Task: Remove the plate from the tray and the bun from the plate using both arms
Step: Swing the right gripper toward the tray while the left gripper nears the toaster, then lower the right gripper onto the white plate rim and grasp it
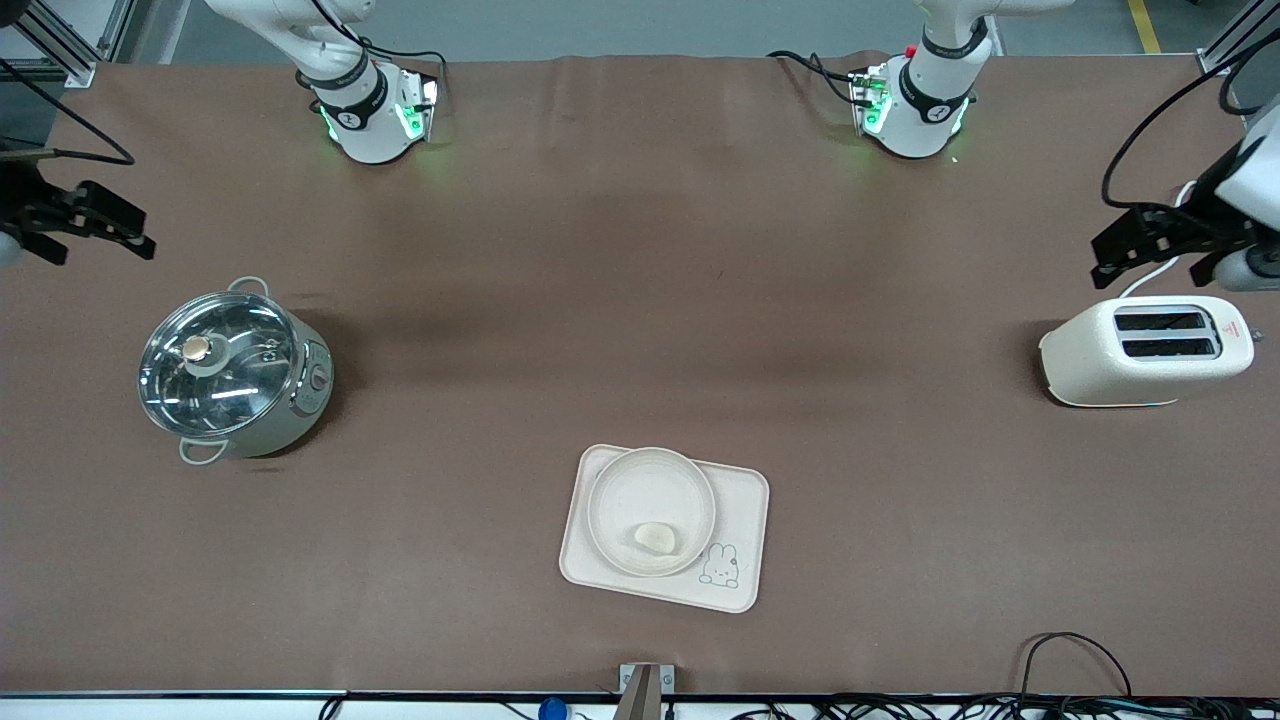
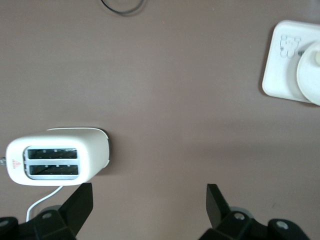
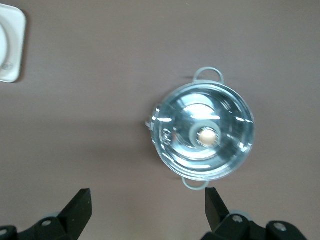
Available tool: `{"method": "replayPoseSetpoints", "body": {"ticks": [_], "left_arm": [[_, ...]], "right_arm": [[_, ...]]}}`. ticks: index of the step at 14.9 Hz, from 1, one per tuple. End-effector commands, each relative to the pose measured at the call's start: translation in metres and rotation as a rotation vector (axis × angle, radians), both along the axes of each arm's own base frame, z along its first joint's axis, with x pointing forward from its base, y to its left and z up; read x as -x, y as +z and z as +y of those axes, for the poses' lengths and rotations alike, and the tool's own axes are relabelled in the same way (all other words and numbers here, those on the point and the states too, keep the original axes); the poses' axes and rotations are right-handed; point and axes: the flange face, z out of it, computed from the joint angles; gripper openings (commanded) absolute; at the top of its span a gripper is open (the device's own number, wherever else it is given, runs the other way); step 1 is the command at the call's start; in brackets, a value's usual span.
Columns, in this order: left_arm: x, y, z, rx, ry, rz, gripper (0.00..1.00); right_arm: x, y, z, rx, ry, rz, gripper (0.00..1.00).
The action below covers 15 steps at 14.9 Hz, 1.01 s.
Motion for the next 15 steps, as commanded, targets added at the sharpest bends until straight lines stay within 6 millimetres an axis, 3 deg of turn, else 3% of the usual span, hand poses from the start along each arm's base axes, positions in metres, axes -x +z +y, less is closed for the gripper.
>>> {"method": "replayPoseSetpoints", "body": {"ticks": [1, 4, 6, 10, 12, 14, 15], "left_arm": [[-0.017, -0.046, -0.052, 0.068, 0.023, 0.070, 1.00], [-0.034, -0.095, -0.113, 0.065, 0.097, 0.087, 1.00], [-0.049, -0.126, -0.125, 0.069, 0.145, 0.085, 1.00], [-0.072, -0.183, -0.131, 0.074, 0.188, 0.098, 1.00], [-0.074, -0.205, -0.146, 0.071, 0.231, 0.116, 1.00], [-0.066, -0.214, -0.172, 0.058, 0.252, 0.120, 1.00], [-0.066, -0.215, -0.173, 0.052, 0.256, 0.117, 1.00]], "right_arm": [[-0.031, -0.022, 0.018, -0.084, 0.001, -0.031, 1.00], [-0.060, -0.052, 0.045, -0.088, -0.005, -0.035, 1.00], [-0.079, -0.082, 0.069, -0.103, -0.008, -0.037, 1.00], [-0.114, -0.164, 0.154, -0.195, -0.121, -0.034, 1.00], [-0.121, -0.207, 0.199, -0.211, -0.177, -0.027, 1.00], [-0.132, -0.244, 0.238, -0.275, -0.263, -0.003, 1.00], [-0.134, -0.267, 0.267, -0.303, -0.280, 0.008, 1.00]]}}
